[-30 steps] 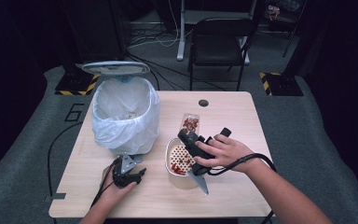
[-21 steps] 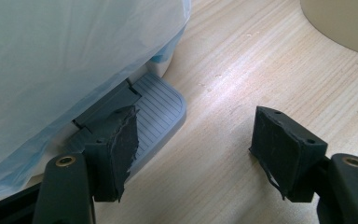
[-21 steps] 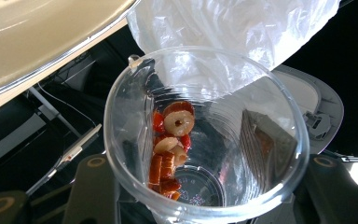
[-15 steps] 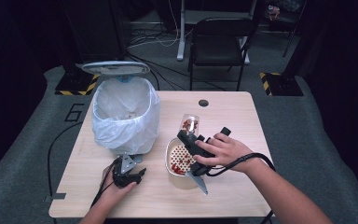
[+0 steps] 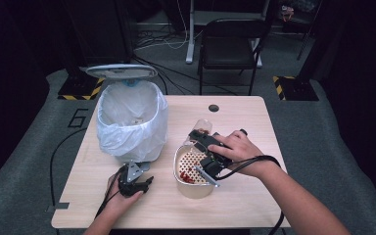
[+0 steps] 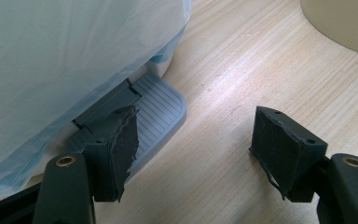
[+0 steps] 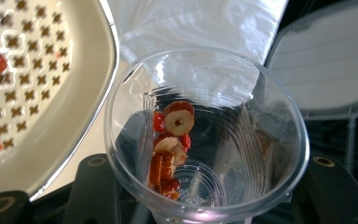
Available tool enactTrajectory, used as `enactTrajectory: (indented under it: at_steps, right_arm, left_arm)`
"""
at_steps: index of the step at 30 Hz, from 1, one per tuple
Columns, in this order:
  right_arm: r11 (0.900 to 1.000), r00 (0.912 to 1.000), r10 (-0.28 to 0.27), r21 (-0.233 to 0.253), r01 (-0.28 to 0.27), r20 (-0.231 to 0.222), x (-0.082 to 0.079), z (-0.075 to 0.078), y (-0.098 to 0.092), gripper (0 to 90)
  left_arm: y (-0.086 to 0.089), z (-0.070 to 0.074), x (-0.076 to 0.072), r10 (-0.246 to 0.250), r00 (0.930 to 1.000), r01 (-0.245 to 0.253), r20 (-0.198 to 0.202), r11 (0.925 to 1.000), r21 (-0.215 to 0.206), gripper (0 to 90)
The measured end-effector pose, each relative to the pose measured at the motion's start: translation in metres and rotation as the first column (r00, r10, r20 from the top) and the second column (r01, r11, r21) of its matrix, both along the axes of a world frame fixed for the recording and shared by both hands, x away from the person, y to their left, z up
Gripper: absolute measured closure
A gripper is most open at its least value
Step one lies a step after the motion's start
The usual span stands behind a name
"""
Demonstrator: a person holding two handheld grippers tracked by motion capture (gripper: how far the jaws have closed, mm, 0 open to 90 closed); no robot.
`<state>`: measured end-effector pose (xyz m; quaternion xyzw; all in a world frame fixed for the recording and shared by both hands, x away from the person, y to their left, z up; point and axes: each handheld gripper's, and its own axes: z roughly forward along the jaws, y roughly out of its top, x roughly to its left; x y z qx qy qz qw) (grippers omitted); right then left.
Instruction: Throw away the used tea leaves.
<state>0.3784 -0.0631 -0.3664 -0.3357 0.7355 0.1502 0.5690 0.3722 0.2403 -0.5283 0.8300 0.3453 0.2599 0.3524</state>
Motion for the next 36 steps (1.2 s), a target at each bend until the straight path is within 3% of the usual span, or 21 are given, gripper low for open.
enactTrajectory:
  at_steps: [4, 7, 9, 12, 13, 14, 15, 17, 18, 19, 20, 21, 22, 25, 26, 27, 28, 31, 33, 35, 36]
  right_arm:
    - [0.995, 0.9937, -0.012, 0.096, 0.022, -0.111, 0.007, 0.009, -0.003, 44.7]
    - [0.986, 0.9804, -0.009, 0.160, 0.041, -0.197, 0.013, 0.014, -0.005, 44.7]
    - [0.977, 0.9638, -0.002, 0.207, 0.060, -0.267, 0.017, 0.017, -0.007, 44.7]
    - [0.961, 0.9489, 0.005, 0.264, 0.082, -0.315, 0.024, 0.020, -0.009, 44.7]
    - [0.961, 0.9489, 0.005, 0.264, 0.082, -0.315, 0.024, 0.020, -0.009, 44.7]
    - [0.953, 0.9412, 0.007, 0.286, 0.095, -0.338, 0.026, 0.020, -0.010, 44.7]
    - [0.938, 0.9270, 0.014, 0.326, 0.118, -0.375, 0.030, 0.020, -0.012, 44.7]
    - [0.920, 0.9133, 0.020, 0.365, 0.143, -0.407, 0.033, 0.021, -0.014, 44.7]
    - [0.920, 0.9133, 0.020, 0.365, 0.143, -0.407, 0.033, 0.021, -0.014, 44.7]
    - [0.909, 0.9046, 0.027, 0.387, 0.155, -0.425, 0.035, 0.021, -0.015, 44.7]
    - [0.891, 0.8877, 0.038, 0.418, 0.178, -0.459, 0.038, 0.021, -0.017, 44.7]
    - [0.880, 0.8768, 0.044, 0.434, 0.192, -0.479, 0.039, 0.022, -0.018, 44.7]
    - [0.865, 0.8571, 0.052, 0.451, 0.218, -0.513, 0.041, 0.022, -0.019, 44.7]
    - [0.834, 0.8130, 0.081, 0.486, 0.261, -0.577, 0.045, 0.023, -0.022, 44.7]
    - [0.825, 0.8026, 0.094, 0.498, 0.269, -0.589, 0.048, 0.024, -0.022, 44.7]
    - [0.803, 0.7661, 0.113, 0.512, 0.304, -0.633, 0.051, 0.025, -0.024, 44.7]
    - [0.803, 0.7661, 0.113, 0.512, 0.304, -0.633, 0.051, 0.025, -0.024, 44.7]
    - [0.776, 0.7235, 0.145, 0.531, 0.341, -0.675, 0.055, 0.027, -0.027, 44.7]
    - [0.766, 0.7045, 0.160, 0.538, 0.353, -0.691, 0.058, 0.028, -0.028, 44.7]
    - [0.755, 0.6734, 0.175, 0.537, 0.377, -0.718, 0.061, 0.028, -0.029, 44.7]
    - [0.751, 0.6633, 0.178, 0.536, 0.385, -0.727, 0.062, 0.029, -0.030, 44.7]
  left_arm:
    - [0.000, 0.000, 0.000, 0.000, 1.0000, 0.000, 0.000, 1.0000, 0.000, 31.4]
    - [0.000, 0.000, 0.000, 0.000, 1.0000, 0.000, 0.000, 1.0000, 0.000, 31.4]
    - [0.000, 0.000, 0.000, 0.000, 1.0000, 0.000, 0.000, 1.0000, 0.000, 31.4]
    - [0.000, 0.000, 0.000, 0.000, 1.0000, 0.000, 0.000, 1.0000, 0.000, 31.4]
    - [0.000, 0.000, 0.000, 0.000, 1.0000, 0.000, 0.000, 1.0000, 0.000, 31.4]
    - [0.000, 0.000, 0.000, 0.000, 1.0000, 0.000, 0.001, 1.0000, 0.000, 31.4]
    - [0.000, 0.000, 0.000, -0.001, 1.0000, 0.001, 0.000, 1.0000, 0.001, 31.4]
    - [0.000, 0.000, 0.000, 0.000, 1.0000, 0.000, 0.000, 1.0000, 0.000, 31.4]
    - [0.000, 0.000, 0.000, 0.000, 1.0000, 0.000, 0.000, 1.0000, 0.000, 31.4]
    - [0.000, 0.000, 0.000, -0.002, 1.0000, 0.002, -0.001, 1.0000, 0.000, 31.4]
    - [0.000, 0.000, 0.000, -0.002, 1.0000, 0.002, -0.001, 1.0000, -0.001, 31.4]
    - [0.000, 0.000, 0.000, -0.002, 1.0000, 0.002, -0.001, 1.0000, -0.001, 31.4]
    - [0.000, 0.000, 0.000, -0.002, 1.0000, 0.002, -0.001, 1.0000, -0.001, 31.4]
    - [0.000, 0.000, 0.000, -0.002, 1.0000, 0.002, -0.001, 1.0000, -0.001, 31.5]
    - [0.000, 0.000, 0.000, -0.002, 1.0000, 0.002, -0.001, 1.0000, -0.001, 31.4]
    - [0.000, 0.000, 0.000, -0.002, 1.0000, 0.002, -0.001, 1.0000, -0.001, 31.4]
    - [0.000, 0.000, 0.000, -0.002, 1.0000, 0.002, -0.001, 1.0000, -0.001, 31.4]
    - [0.000, 0.000, 0.000, -0.002, 1.0000, 0.002, -0.001, 1.0000, -0.001, 31.4]
    - [0.000, 0.000, 0.000, -0.002, 1.0000, 0.002, -0.001, 1.0000, -0.001, 31.4]
    - [0.000, 0.000, 0.000, -0.002, 1.0000, 0.002, -0.001, 1.0000, -0.001, 31.4]
    - [0.000, 0.000, 0.000, -0.001, 1.0000, 0.001, -0.001, 1.0000, -0.001, 31.4]
